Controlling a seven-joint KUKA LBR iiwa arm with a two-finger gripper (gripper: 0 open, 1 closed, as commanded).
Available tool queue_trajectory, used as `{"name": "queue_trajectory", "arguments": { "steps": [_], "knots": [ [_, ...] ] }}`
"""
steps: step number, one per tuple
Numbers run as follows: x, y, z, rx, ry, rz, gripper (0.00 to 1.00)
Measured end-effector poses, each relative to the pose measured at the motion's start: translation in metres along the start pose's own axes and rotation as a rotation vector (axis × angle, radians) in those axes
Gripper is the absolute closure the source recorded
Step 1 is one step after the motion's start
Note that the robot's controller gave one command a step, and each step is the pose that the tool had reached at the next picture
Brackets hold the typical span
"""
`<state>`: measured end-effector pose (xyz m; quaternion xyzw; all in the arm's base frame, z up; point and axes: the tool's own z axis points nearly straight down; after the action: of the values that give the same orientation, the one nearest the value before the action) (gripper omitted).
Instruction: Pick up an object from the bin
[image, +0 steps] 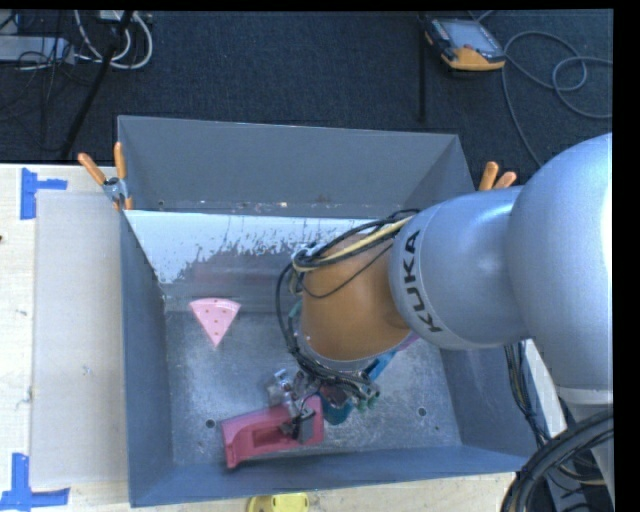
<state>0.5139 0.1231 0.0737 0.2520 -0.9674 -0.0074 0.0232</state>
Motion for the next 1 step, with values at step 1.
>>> {"name": "queue_trajectory", "arguments": {
  "steps": [1],
  "knots": [
    [0.0079, -0.0025, -0.035, 0.017, -0.026, 0.006, 1.0]
  ]
}}
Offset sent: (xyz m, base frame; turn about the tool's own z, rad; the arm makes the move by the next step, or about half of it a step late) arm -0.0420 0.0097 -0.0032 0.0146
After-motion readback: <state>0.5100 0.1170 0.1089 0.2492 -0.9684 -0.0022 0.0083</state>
